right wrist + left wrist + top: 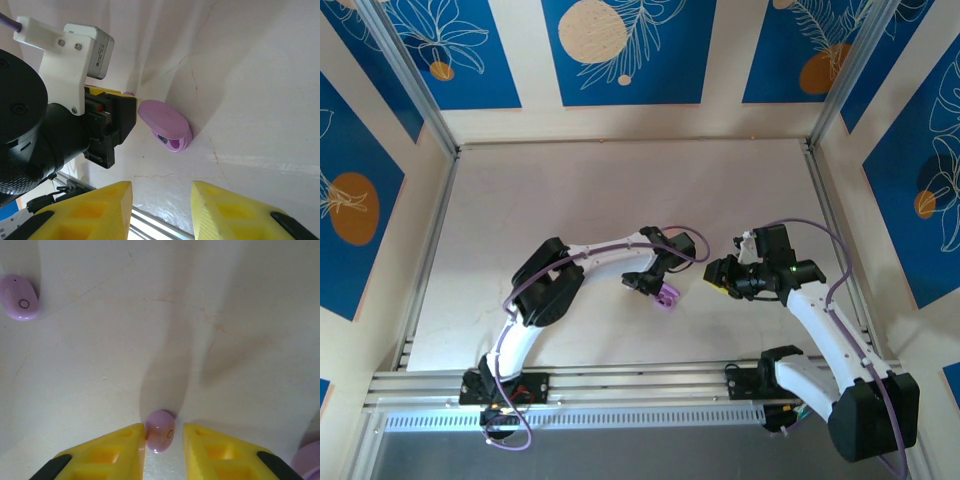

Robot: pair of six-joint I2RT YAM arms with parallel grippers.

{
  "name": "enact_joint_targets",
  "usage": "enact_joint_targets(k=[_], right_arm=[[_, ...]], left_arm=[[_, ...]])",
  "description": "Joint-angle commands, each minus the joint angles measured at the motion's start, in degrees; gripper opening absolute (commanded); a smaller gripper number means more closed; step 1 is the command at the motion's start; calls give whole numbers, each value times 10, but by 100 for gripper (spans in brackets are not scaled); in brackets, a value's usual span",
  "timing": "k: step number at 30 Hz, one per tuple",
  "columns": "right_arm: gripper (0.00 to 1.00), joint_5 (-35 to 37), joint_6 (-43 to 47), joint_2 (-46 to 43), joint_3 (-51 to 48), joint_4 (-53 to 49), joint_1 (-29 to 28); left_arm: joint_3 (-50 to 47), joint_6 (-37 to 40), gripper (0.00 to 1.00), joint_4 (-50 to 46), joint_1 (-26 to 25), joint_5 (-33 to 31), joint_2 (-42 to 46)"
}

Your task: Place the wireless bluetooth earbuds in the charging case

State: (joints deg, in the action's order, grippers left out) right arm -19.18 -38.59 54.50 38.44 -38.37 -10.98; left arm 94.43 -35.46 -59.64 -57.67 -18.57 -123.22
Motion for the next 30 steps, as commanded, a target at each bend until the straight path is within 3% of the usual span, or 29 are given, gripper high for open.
enact_joint_targets(k=[1, 30], right_arm=[[37, -22, 11, -12, -9, -5, 4], [37, -33, 16, -13, -8, -3, 14]], left_arm=[[16, 1, 26, -26, -8, -15, -17], [16, -8, 23, -31, -9, -45, 7]])
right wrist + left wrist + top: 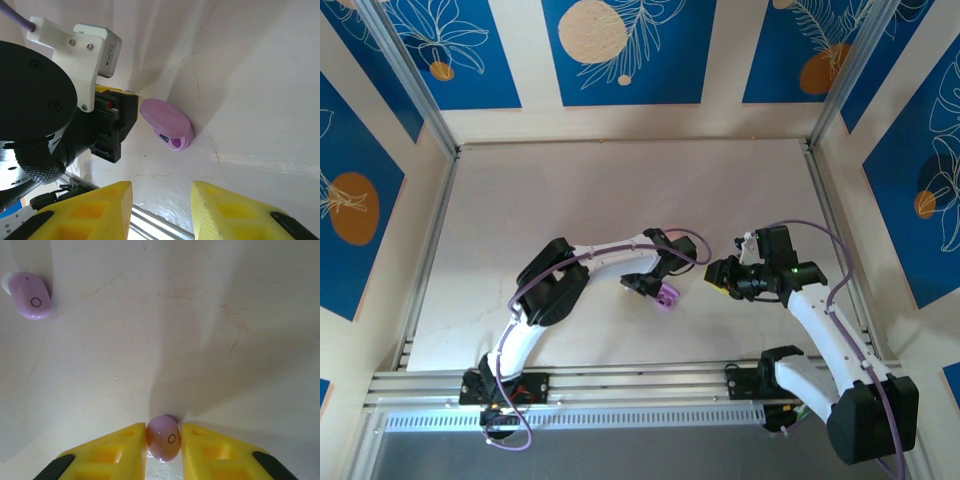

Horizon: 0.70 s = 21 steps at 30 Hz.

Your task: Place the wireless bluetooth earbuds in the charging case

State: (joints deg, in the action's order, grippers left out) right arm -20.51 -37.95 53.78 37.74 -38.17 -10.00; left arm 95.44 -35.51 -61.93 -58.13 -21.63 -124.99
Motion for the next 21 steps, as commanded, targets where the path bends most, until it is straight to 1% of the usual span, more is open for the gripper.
enact_joint_targets(k=[1, 4, 13, 17, 21], right_arm=[[37, -20, 10, -6, 0, -5, 4], [37, -19, 10, -5, 2, -7, 4], [37, -20, 12, -4, 8, -13, 5], [37, -18, 11, -4, 8, -16, 4], [37, -17, 11, -4, 8, -16, 3]], left_arm=[[-2, -8, 22, 0, -3, -9, 33], [-38, -12, 22, 39, 5, 14, 71], [-219, -24, 22, 225, 54, 141, 226], [-292, -4, 22, 308, 75, 211, 281], [-344, 23, 22, 374, 91, 272, 321]])
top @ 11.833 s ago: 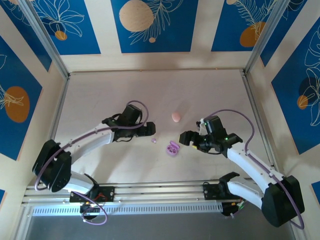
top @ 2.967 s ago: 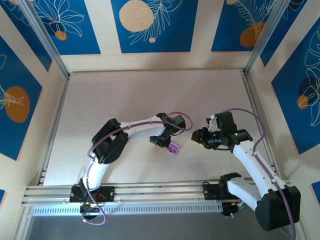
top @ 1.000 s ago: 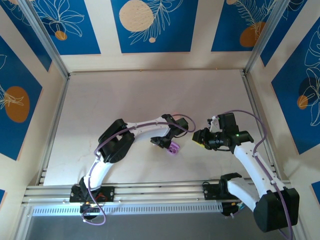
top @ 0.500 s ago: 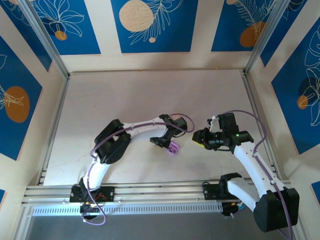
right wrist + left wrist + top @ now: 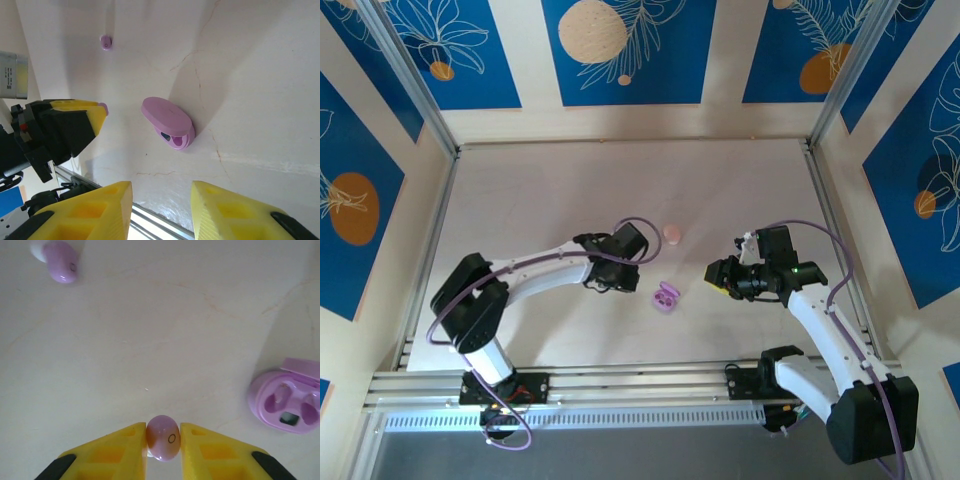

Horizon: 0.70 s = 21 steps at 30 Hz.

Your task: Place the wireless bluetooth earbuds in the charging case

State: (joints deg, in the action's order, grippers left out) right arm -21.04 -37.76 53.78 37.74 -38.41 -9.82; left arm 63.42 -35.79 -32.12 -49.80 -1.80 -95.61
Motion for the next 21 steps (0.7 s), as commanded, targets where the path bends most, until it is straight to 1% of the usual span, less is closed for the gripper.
enact_joint_targets(k=[1, 6, 10, 14, 18, 21], right_arm=[[37, -13, 8, -4, 9, -15, 2], [37, -11, 8, -4, 12, -18, 2], [37, -10, 8, -5, 13, -21, 2], [37, -10, 7, -7, 12, -22, 1], [37, -8, 8, -10, 10, -23, 2], [37, -8, 8, -10, 11, -26, 2]], left_arm=[[-34, 32, 22, 89, 11, 84, 38], [-65, 67, 22, 135, 25, 151, 65], [-71, 74, 21, 148, 29, 176, 66], [-83, 77, 21, 185, 27, 214, 62], [-93, 98, 21, 206, 26, 218, 63], [-90, 134, 20, 202, 14, 191, 62]])
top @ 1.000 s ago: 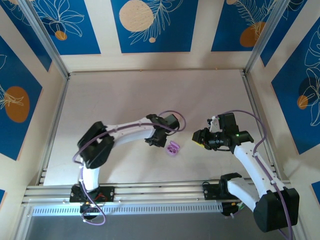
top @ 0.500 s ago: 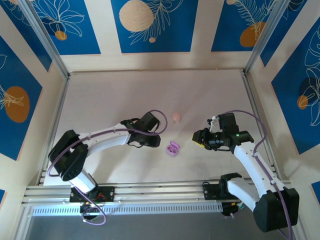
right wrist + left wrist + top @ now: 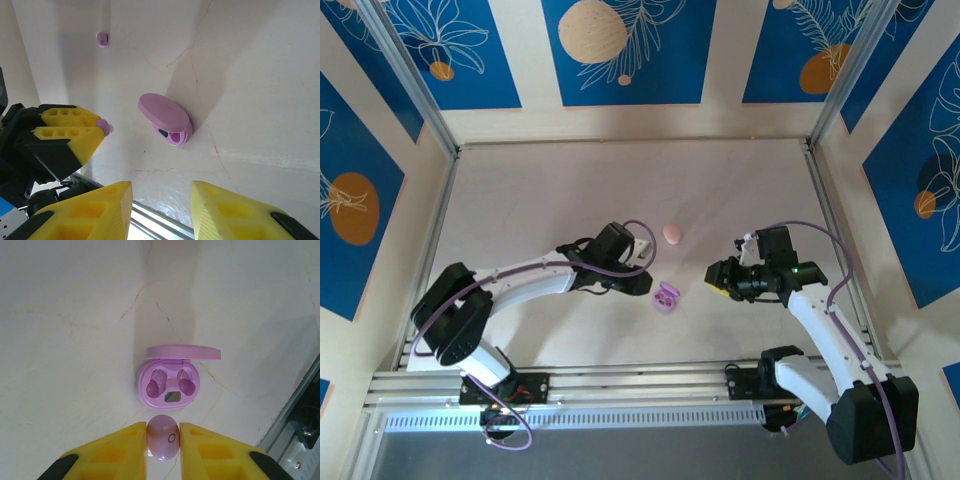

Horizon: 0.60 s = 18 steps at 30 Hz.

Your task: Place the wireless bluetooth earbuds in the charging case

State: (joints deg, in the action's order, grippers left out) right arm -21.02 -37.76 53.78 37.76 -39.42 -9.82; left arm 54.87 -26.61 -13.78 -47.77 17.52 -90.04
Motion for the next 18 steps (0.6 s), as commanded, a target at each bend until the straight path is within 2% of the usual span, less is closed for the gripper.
enact_joint_targets(k=[1, 10, 18], right_arm=[[37, -7, 8, -10, 12, -17, 2], [37, -3, 7, -15, 13, -23, 2], [37, -3, 4, -14, 17, -26, 1]], left_arm=[[-6, 54, 20, 20, -11, -14, 8], [-23, 150, 19, 50, -37, -34, 12], [16, 195, 19, 29, -67, -34, -44]])
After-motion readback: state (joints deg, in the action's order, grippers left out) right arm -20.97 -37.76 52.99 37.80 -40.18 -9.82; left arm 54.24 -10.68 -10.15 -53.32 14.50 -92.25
